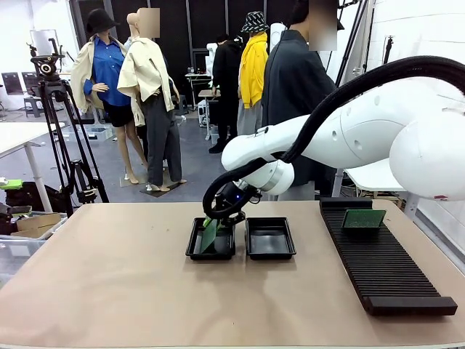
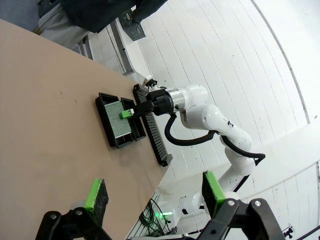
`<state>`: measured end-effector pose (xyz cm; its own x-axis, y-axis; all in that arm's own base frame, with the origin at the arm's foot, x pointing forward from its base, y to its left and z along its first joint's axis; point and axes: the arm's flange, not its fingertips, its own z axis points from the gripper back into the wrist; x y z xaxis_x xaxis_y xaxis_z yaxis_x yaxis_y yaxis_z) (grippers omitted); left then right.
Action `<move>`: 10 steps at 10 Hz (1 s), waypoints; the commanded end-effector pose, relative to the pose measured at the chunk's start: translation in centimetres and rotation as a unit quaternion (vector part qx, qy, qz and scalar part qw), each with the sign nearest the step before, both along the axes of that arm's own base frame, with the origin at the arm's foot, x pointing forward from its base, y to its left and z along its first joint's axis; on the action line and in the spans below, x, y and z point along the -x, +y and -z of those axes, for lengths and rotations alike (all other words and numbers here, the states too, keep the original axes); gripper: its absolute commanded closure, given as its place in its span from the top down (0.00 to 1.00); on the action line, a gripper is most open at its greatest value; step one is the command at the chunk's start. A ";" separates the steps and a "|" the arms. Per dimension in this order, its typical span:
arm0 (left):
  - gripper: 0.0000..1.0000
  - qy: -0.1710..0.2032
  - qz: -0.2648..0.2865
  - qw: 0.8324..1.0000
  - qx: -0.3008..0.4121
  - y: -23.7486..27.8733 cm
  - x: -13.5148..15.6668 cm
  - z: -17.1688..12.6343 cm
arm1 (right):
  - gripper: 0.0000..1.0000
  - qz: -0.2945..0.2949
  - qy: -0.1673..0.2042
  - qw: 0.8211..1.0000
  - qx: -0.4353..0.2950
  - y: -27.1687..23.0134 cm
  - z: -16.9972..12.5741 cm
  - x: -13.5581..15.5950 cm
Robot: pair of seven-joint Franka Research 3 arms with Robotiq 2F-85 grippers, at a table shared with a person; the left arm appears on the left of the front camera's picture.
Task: Inspect and transfer BCBs to ESD trays.
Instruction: Pick up the Blank PCB from the PCB Rack and place it in the left ESD tray, then pick up the ESD tray and place it on the left side of the table.
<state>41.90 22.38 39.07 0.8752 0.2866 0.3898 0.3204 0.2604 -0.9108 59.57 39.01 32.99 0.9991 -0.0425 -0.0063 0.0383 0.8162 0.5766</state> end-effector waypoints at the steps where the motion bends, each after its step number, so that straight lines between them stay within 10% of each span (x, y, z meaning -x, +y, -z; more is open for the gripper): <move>1: 1.00 0.003 -0.004 1.000 -0.002 0.0 0.2 -0.2 | 0.92 0.019 -0.002 1.000 0.014 -0.8 -1.8 1.5; 10: 1.00 0.003 -0.004 1.000 -0.002 0.0 0.2 -0.2 | 1.00 0.038 -0.011 0.997 0.060 -1.6 -6.1 3.1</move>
<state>41.90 22.38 39.07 0.8751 0.2866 0.3898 0.3204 0.2604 -0.9108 56.25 37.56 39.02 0.9941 -0.1060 0.0235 0.0835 0.8847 0.4587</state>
